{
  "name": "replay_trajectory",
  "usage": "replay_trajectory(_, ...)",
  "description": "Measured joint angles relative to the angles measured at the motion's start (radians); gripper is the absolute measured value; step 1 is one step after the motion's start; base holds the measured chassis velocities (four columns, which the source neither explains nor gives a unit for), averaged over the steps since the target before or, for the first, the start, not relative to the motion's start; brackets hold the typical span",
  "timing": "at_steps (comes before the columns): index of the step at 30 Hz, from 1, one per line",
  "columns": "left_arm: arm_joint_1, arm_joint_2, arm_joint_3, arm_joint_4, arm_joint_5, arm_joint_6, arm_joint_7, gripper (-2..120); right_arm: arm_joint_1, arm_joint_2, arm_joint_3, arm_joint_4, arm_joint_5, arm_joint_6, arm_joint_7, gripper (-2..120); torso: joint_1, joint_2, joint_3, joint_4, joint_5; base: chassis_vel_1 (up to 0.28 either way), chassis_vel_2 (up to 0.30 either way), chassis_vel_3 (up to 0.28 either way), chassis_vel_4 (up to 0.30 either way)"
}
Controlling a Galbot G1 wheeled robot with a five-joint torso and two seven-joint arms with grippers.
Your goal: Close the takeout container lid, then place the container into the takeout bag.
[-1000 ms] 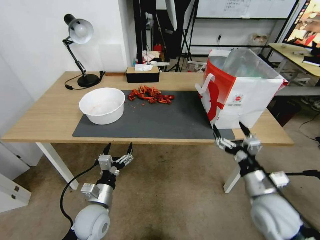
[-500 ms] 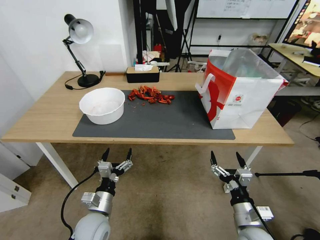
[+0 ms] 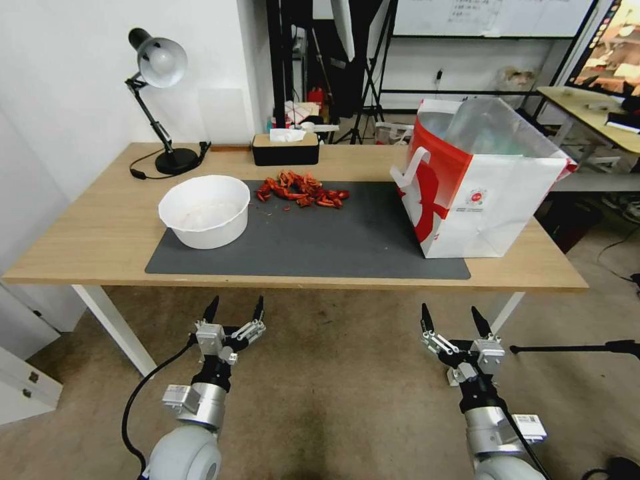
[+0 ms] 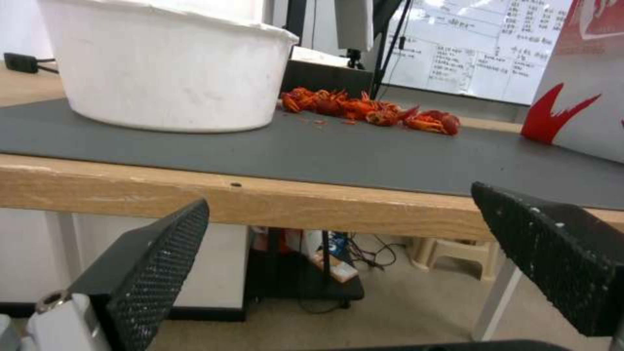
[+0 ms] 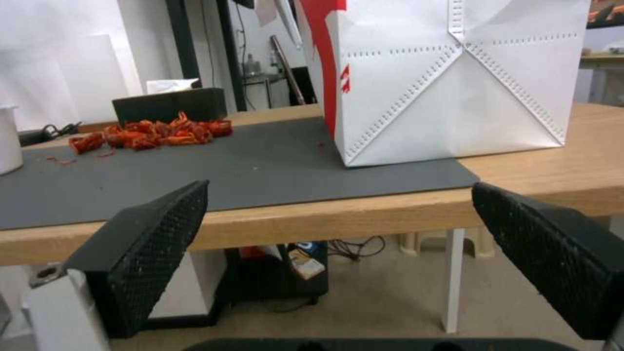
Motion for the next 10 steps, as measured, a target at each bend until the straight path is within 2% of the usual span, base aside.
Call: replay_trajectory(10,0.000,0.000,0.000,0.000,-0.001,0.000,0.000,100,0.001,-0.001,0.000,0.001,0.001,-0.003,0.000,100,0.000,0.000,0.000,0.0000,0.0000,0.000,0.000,0.000,0.000)
